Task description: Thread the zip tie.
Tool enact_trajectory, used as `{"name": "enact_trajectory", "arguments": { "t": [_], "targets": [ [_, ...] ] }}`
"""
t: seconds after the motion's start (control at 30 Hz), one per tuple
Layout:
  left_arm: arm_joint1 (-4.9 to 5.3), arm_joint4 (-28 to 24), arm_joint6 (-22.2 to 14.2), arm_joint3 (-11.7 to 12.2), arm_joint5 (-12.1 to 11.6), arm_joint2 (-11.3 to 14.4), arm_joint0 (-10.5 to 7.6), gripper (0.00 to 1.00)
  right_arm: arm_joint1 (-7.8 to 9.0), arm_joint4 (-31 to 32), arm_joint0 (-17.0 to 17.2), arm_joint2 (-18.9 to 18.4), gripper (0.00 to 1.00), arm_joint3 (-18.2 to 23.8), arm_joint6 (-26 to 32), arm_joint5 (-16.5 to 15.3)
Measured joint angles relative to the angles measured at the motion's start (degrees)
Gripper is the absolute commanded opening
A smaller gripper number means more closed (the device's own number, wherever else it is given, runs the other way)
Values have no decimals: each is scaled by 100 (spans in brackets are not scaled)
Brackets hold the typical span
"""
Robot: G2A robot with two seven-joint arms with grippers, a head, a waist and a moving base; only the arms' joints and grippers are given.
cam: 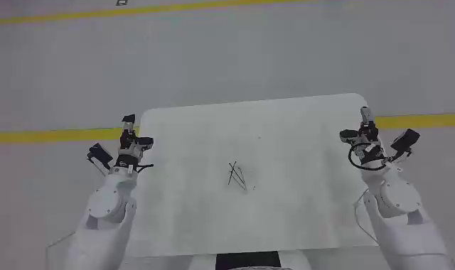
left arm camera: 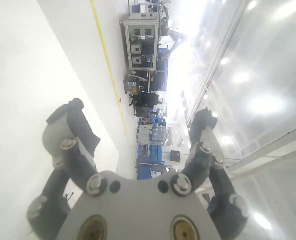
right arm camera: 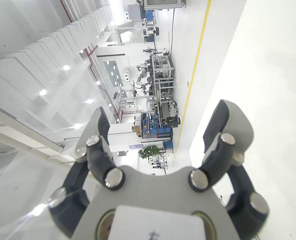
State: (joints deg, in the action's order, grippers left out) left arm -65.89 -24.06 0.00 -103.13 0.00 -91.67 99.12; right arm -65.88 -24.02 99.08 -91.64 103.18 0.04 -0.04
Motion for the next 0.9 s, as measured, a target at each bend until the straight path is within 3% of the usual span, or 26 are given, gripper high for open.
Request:
{"name": "enact_trajectory", "arguments": {
  "t": [0.27,0.43,0.9],
  "targets": [
    [0,0,0,0,0,0,0,100,52,1246,-436,351,100,188,1162,-329],
    [0,0,0,0,0,0,0,100,86,2281,-500,698,100,181,1802,-427],
    [0,0,0,0,0,0,0,100,87,2303,-477,722,100,189,1859,-500]
  ]
}}
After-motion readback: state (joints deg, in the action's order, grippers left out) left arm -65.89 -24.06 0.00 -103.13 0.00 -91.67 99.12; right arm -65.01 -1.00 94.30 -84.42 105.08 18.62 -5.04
